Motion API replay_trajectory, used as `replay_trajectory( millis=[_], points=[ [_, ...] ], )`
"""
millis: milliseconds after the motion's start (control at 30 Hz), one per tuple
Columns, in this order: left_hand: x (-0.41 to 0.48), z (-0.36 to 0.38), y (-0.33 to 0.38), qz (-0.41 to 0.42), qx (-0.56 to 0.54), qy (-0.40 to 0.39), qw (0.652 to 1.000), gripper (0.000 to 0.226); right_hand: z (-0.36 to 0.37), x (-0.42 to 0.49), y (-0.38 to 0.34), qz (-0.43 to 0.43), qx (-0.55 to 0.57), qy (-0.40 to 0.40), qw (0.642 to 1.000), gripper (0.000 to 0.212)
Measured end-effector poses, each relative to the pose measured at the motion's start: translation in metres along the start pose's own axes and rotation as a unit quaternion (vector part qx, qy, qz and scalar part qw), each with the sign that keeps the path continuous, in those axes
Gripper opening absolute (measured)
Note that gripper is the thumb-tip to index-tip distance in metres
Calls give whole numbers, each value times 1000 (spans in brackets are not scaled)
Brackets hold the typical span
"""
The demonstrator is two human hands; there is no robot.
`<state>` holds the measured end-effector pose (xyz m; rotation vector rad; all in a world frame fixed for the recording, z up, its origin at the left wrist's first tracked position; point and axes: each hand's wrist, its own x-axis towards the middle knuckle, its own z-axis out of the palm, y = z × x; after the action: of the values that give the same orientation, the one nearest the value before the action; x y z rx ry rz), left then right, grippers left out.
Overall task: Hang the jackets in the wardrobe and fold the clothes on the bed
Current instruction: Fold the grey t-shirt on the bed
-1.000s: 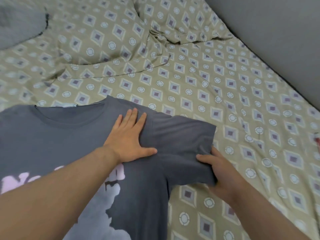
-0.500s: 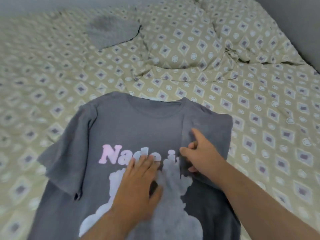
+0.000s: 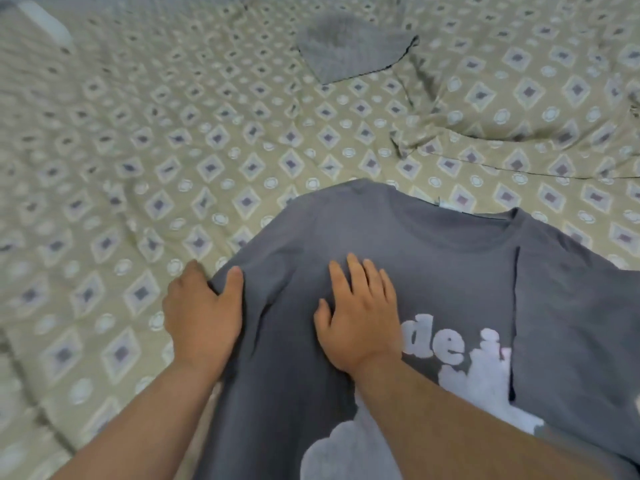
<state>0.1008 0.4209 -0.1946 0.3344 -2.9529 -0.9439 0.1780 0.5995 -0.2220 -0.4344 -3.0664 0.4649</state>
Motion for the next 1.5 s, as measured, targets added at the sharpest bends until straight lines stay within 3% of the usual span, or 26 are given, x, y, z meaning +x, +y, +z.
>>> replay_trajectory(
  millis=[133,200,267,433,500,633,667,700,733,767,833,867,967,1033,1133,1267,1333,1433,1500],
  points=[
    [42,-25,6,-79,20,-240,967,37,2,2,4,24,-25,-13,999,60],
    [62,-40,11,-106,1,-391,914,28,0,3,1,35,-36,-25,998,60],
    [74,-51,17,-171,-98,-499,844,19,-2,3,-1,41,-47,-33,997,59],
    [103,-51,13,-256,-315,-523,750,48,-3,7,-4,45,-59,-45,996,60],
    [114,-49,11,-257,-358,-527,726,42,-1,7,-2,40,-58,-41,997,60],
    [129,-39,3,-296,-416,-417,752,20,3,8,0,33,-58,-24,997,60],
    [130,-39,2,-281,-385,-378,794,14,4,7,0,27,-59,-19,998,60],
    [134,-36,-2,-228,-318,-336,857,20,5,8,1,24,-60,-18,998,60],
    [137,-35,-4,-142,-194,-289,926,30,5,8,2,23,-62,-17,998,60],
    [139,-33,-4,-38,-38,-260,964,32,5,8,2,22,-63,-16,998,61],
    [139,-31,9,116,213,-239,940,24,5,9,2,26,-58,-17,998,61],
    [138,-28,18,144,250,-240,927,22,5,9,1,28,-51,-17,998,62],
    [135,-7,44,203,174,-253,930,20,4,10,1,30,-43,-23,998,63],
    [134,10,59,276,171,-249,913,31,4,10,1,29,-40,-26,998,63],
    [133,34,73,263,132,-311,904,42,4,11,2,29,-48,-38,998,64],
    [134,63,83,264,95,-351,893,29,5,11,1,31,-47,-39,998,65],
    [150,67,94,302,79,-331,891,32,5,11,2,28,-52,-34,998,66],
    [171,74,103,465,122,-241,843,22,6,11,2,25,-53,-29,998,67],
    [164,80,96,509,119,-203,828,16,7,11,2,24,-58,-30,998,67]
  ],
)
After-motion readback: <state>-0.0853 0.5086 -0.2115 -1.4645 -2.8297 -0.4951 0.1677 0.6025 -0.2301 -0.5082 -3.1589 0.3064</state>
